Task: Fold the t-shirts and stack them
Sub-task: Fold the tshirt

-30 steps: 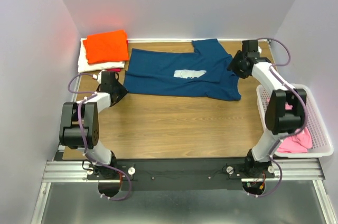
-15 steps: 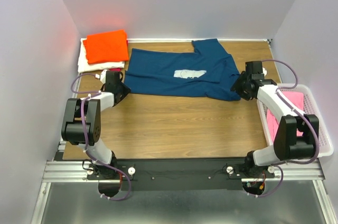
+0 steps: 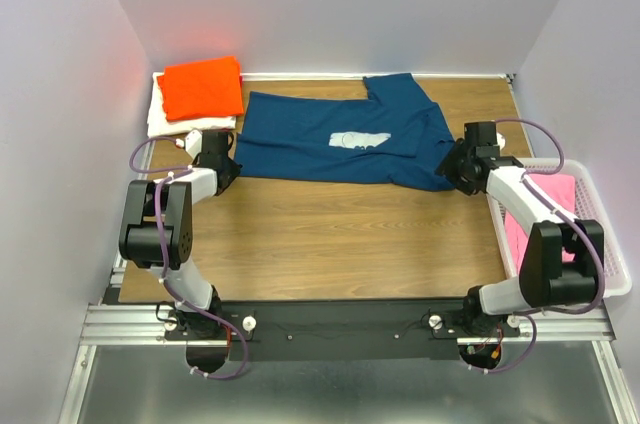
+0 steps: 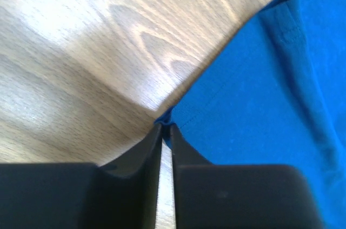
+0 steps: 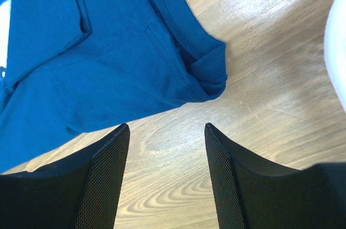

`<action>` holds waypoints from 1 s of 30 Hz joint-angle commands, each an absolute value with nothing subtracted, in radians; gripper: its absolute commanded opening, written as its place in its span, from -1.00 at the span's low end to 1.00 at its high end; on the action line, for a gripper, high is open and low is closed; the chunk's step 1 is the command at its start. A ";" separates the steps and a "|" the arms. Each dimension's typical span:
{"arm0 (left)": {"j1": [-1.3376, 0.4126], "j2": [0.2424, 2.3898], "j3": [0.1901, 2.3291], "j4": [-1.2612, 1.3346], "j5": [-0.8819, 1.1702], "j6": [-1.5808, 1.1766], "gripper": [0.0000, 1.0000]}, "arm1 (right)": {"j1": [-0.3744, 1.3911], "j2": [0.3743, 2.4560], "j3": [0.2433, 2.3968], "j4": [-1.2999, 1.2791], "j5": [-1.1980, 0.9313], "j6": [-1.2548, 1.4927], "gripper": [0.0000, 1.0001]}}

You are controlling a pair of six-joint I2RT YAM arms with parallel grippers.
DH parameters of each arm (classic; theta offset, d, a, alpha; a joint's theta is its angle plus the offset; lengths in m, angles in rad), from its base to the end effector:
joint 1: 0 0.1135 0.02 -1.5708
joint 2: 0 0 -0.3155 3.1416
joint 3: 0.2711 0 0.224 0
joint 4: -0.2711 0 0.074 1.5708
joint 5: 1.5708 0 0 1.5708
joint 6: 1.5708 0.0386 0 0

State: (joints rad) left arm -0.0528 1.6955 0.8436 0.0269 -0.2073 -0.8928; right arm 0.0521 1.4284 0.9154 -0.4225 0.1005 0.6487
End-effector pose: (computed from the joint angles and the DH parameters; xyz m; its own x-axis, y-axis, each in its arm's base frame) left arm 0.3223 -0.0091 0.2215 -0.3917 -0.7425 -0.5434 -0.6264 0.6478 -0.4337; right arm 0.2593 0.0096 0.2817 -0.6359 0.5688 -0.5217 0.4917 0.8196 0.2942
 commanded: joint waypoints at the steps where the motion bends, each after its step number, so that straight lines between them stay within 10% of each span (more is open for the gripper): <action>1: -0.054 1.718 0.857 0.002 -0.268 -0.891 -0.82 | 0.048 1.460 0.876 -0.368 0.127 0.670 0.30; 21: -0.054 1.701 0.839 0.029 -0.230 -0.877 -1.00 | 0.041 1.706 0.986 -0.290 0.288 0.692 0.10; 25: -0.054 1.678 0.834 0.026 -0.230 -0.874 -1.00 | 0.041 1.726 1.020 -0.287 0.302 0.684 -0.59; 30: -0.054 1.635 0.839 0.002 -0.244 -0.868 -1.00 | 0.040 1.646 0.990 -0.313 0.281 0.664 -0.91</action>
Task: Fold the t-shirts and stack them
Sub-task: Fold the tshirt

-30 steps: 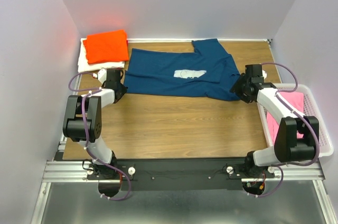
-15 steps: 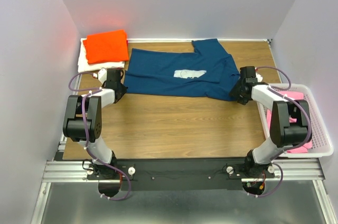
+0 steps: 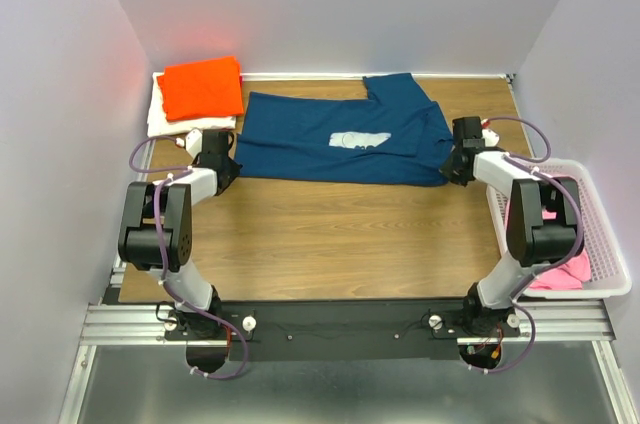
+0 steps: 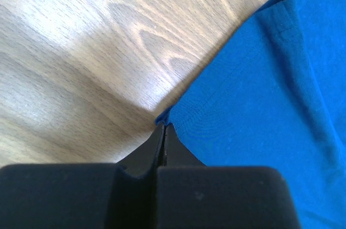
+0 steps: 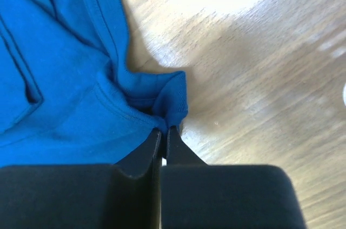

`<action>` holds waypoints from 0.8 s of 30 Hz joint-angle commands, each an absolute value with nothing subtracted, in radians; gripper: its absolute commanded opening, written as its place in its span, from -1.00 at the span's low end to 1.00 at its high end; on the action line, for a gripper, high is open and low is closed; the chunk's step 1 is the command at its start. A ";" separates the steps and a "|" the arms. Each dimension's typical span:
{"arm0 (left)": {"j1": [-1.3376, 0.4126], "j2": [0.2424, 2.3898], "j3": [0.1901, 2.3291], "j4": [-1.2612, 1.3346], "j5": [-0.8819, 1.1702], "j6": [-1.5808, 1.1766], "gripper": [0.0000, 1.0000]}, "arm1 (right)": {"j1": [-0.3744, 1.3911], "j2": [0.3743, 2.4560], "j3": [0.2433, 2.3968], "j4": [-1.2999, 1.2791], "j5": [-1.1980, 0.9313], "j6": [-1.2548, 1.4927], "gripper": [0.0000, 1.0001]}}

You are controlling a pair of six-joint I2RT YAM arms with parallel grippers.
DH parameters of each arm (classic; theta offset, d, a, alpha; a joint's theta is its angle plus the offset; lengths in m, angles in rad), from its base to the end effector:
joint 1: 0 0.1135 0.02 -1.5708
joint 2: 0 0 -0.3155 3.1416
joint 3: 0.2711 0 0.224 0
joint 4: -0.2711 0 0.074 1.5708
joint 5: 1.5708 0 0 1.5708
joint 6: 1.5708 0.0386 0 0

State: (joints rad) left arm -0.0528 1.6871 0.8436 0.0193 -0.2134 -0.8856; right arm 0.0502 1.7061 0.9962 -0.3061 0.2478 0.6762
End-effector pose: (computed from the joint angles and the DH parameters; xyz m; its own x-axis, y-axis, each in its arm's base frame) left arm 0.3208 -0.0088 0.2235 -0.3926 -0.7370 -0.5501 -0.6258 0.6524 -0.4275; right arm 0.3241 0.0068 0.2362 -0.6118 0.5767 -0.5413 0.5940 0.7869 0.1671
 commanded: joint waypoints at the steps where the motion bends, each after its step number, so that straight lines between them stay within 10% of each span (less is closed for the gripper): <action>1: -0.052 1.611 0.838 -0.023 -0.253 -0.865 -1.00 | 0.040 1.617 0.977 -0.321 0.275 0.663 -0.94; 24: -0.008 1.025 0.514 -0.152 -0.230 -0.799 -1.00 | 0.037 0.913 0.675 -0.656 0.006 0.713 -0.90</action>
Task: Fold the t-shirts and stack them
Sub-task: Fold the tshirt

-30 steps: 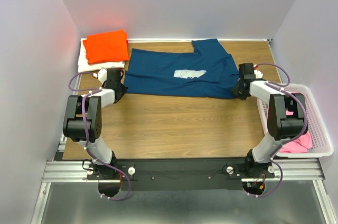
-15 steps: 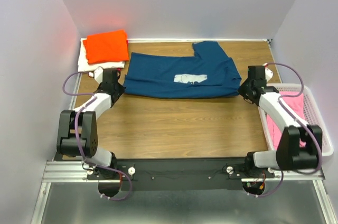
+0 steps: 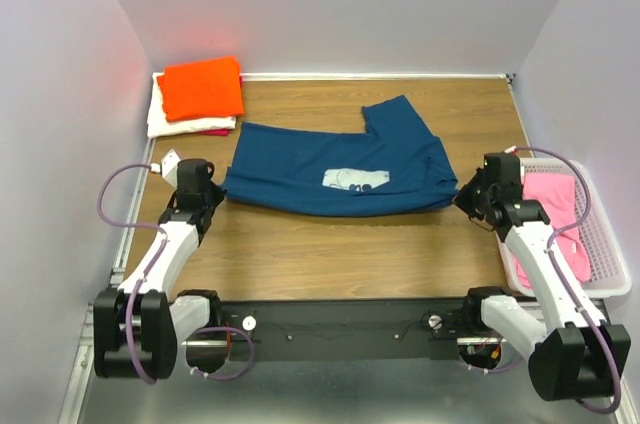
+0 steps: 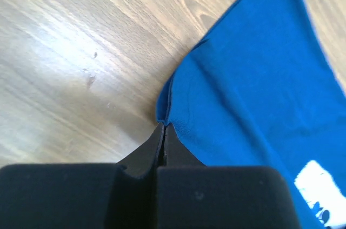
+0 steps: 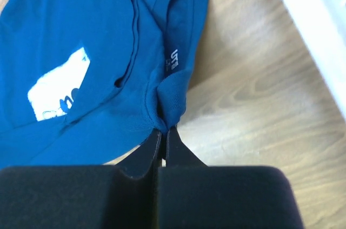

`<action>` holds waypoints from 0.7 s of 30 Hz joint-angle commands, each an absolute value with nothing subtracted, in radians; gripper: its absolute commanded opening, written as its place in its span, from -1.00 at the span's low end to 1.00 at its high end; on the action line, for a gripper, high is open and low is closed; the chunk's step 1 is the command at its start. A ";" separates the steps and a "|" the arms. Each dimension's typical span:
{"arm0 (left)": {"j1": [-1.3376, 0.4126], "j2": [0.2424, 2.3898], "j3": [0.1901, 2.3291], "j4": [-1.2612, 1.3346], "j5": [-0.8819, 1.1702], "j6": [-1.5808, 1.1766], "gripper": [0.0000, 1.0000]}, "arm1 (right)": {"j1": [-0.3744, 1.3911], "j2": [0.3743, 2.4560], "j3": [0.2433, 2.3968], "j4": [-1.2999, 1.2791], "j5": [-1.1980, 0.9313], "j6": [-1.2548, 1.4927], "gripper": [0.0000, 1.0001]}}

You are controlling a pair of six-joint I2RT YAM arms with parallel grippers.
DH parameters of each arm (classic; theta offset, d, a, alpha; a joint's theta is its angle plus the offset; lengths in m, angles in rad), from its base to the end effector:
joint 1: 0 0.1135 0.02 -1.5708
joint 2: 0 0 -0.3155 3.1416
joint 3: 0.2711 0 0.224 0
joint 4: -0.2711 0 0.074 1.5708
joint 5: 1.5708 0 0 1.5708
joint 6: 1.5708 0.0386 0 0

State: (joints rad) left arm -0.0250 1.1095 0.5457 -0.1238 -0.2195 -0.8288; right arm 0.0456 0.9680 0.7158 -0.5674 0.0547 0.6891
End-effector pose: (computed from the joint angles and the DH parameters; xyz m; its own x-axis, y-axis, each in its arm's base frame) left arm 0.1805 0.0039 0.2605 -0.3228 -0.7116 -0.6241 -0.5649 0.6739 -0.4762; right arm 0.1418 0.0044 0.2954 -0.5687 0.6096 -0.5522 0.4579 0.7924 0.4031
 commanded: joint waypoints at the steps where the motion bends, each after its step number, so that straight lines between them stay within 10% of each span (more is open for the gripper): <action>1: -0.009 1.011 0.506 -0.158 -0.229 -0.799 -1.00 | 0.037 0.902 0.669 -0.666 0.006 0.715 -0.91; 5: -0.009 0.973 0.468 -0.169 -0.184 -0.801 -0.91 | 0.037 0.841 0.638 -0.706 -0.058 0.759 -0.73; 8: -0.009 0.948 0.451 -0.172 -0.161 -0.805 -0.33 | 0.037 0.819 0.640 -0.716 -0.103 0.770 -0.09; 9: -0.009 0.942 0.453 -0.179 -0.160 -0.807 0.20 | 0.037 0.815 0.643 -0.725 -0.116 0.767 0.03; 11: -0.008 0.931 0.465 -0.176 -0.141 -0.795 0.29 | 0.037 0.799 0.661 -0.733 -0.097 0.743 0.22; 18: -0.008 0.949 0.647 -0.181 -0.040 -0.672 0.29 | 0.040 0.908 0.741 -0.671 -0.058 0.663 0.27; 21: -0.008 0.998 0.757 -0.204 -0.017 -0.591 0.29 | 0.055 0.994 0.715 -0.557 -0.078 0.692 -0.11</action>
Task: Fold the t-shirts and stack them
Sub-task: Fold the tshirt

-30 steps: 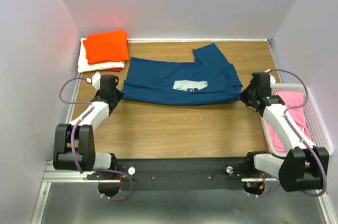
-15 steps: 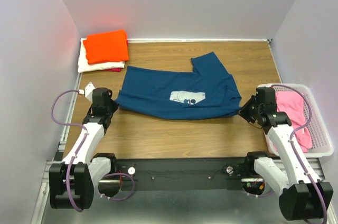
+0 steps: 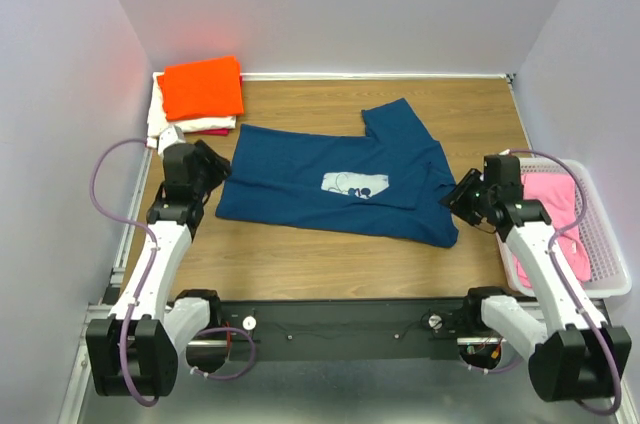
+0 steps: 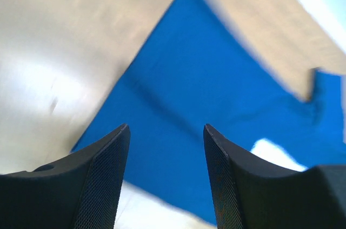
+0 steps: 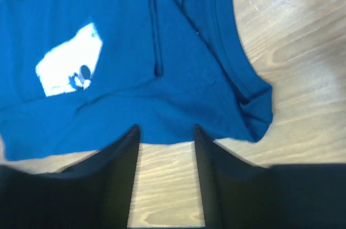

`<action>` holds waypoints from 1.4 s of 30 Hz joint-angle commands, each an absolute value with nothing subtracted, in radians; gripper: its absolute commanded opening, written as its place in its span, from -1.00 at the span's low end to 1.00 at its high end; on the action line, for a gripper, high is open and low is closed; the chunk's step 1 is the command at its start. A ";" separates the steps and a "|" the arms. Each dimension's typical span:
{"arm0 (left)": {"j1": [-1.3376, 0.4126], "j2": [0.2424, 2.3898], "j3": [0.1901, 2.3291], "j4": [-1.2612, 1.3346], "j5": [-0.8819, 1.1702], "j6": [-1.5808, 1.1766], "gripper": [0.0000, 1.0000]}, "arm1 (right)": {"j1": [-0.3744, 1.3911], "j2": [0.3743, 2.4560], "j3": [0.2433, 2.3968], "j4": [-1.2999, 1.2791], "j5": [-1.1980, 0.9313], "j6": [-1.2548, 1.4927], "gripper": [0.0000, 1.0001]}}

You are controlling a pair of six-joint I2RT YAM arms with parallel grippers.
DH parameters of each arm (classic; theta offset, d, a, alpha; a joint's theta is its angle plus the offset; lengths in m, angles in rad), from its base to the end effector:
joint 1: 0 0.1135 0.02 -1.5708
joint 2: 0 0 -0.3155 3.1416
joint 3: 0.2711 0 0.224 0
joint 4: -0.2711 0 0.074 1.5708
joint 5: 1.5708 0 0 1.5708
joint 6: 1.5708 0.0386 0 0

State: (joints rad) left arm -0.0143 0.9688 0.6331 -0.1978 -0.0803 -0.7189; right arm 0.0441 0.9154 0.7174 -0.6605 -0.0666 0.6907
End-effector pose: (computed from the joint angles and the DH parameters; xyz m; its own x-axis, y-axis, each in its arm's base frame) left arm 0.1617 0.0008 0.3019 -0.3466 -0.6515 -0.6748 -0.3761 0.7556 -0.5363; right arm 0.1244 0.0081 0.2948 -0.6385 0.6081 -0.4717 0.4143 0.7881 0.4552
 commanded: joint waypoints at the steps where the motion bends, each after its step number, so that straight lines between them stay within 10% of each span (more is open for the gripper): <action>1: -0.009 1.027 0.808 -0.206 -0.008 -0.571 0.29 | 0.063 1.017 0.713 -0.531 -0.075 0.698 -0.19; 34: -0.008 1.147 0.916 -0.163 0.160 -0.385 0.25 | 0.282 1.502 0.759 -0.250 0.084 0.810 -0.22; 42: -0.009 1.144 0.911 -0.161 0.160 -0.385 0.25 | 0.285 1.528 0.817 -0.247 0.071 0.819 -0.79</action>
